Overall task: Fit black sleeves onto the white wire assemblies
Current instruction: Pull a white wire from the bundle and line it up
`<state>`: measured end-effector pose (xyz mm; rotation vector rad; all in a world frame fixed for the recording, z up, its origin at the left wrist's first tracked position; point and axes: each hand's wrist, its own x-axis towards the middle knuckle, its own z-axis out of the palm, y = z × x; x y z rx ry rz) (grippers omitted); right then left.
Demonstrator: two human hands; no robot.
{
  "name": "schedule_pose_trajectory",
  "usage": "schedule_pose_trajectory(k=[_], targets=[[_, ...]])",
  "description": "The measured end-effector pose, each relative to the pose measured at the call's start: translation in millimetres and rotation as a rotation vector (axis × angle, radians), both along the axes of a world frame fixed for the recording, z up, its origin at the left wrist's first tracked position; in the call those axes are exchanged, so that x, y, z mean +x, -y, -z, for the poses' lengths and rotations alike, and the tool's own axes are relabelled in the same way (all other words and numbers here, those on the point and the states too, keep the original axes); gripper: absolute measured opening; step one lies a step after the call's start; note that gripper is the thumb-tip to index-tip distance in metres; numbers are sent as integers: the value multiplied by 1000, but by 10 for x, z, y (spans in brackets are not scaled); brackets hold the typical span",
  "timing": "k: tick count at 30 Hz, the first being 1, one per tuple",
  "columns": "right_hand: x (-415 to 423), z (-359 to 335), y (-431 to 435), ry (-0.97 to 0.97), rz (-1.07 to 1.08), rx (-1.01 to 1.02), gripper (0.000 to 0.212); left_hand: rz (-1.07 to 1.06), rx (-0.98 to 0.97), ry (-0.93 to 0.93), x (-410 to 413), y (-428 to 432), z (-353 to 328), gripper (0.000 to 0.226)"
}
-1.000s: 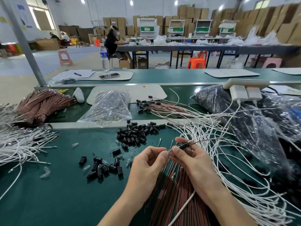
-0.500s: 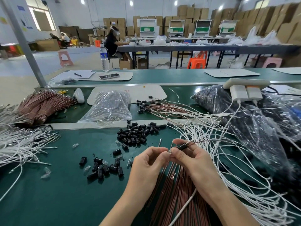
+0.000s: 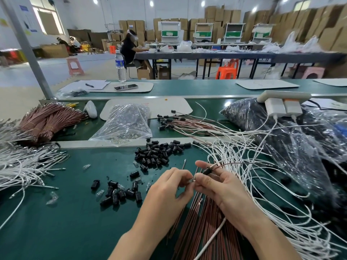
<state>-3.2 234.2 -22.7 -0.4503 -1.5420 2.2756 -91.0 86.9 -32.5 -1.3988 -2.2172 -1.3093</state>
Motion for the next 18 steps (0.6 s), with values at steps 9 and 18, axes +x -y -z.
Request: schedule_pose_trajectory(k=[9, 18], targets=[[-19, -60, 10, -45, 50, -264, 37, -23, 81, 110, -13, 22, -27, 7], [-8, -85, 112, -6, -133, -127, 32, -1, 118, 240, -21, 14, 4, 9]])
